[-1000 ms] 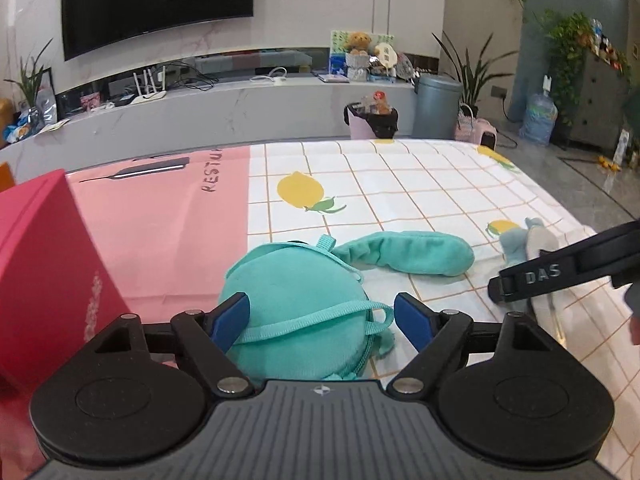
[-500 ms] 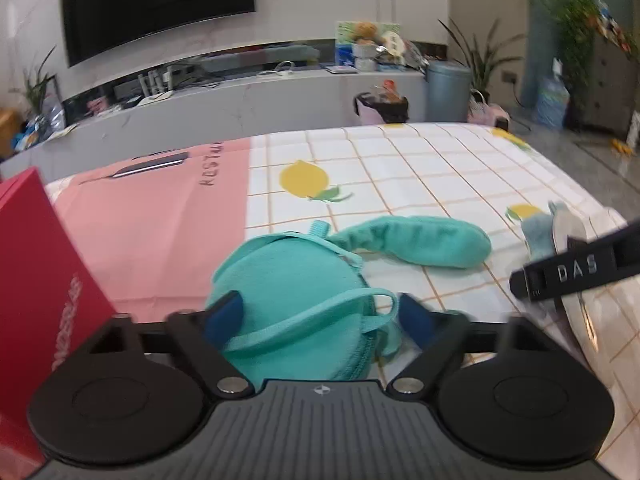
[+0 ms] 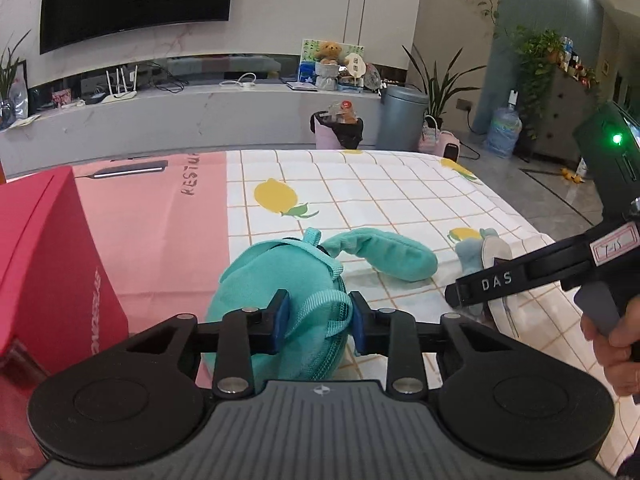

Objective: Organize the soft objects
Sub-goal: 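Close the left tool on the teal backpack plush and lift it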

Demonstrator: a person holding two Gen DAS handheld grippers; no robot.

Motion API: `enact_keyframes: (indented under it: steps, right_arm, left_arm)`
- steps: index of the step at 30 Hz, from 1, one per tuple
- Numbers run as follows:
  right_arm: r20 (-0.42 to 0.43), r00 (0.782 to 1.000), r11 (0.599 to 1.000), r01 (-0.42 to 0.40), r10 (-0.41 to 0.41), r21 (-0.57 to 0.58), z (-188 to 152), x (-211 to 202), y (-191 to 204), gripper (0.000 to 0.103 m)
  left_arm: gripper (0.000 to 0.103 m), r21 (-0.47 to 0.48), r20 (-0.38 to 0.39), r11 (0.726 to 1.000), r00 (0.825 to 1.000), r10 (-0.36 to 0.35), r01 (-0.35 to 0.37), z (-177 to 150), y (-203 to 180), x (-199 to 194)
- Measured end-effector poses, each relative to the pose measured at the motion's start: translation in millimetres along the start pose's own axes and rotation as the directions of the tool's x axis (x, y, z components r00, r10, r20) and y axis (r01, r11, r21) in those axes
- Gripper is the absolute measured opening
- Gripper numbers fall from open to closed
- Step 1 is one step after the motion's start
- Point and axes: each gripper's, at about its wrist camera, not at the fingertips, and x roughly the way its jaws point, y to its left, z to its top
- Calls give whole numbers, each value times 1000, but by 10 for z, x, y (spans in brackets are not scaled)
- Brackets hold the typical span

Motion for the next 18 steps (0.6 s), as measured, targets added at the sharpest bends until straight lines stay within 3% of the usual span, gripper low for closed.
enact_keyframes:
  steps: [2,3,5,8,10,18]
  right_arm:
    - [-1,1000,1000,-1,1,-1,1,1,3,70]
    - [-1,1000,1000,-1,1,-1,2,1,3,70]
    - [-2,1000,1000,-2,2,-4,2,2,11,70]
    - [-2,1000,1000,-7,7,-10,-5,0,23,70]
    - [-3,1000,1000,-9,9,-12,-6,-2,28,70]
    - [-4,1000,1000,-17,17,-21,-15,-4,50,70]
  left_arm:
    - [70,20,-16,999,999,43,-42,-20,15,66]
    - [91,24,-22,997,997,76,-75,-34,17,108]
    - [93,38,8,993,994,113,-113,-72,12,136]
    - [103,75,7,989,991,131,-131,-101,-52,228]
    - [103,106,19,981,987,158,-159,-128,-112,264]
    - [103,-14,18,987,986,163,-163,-109,-74,386]
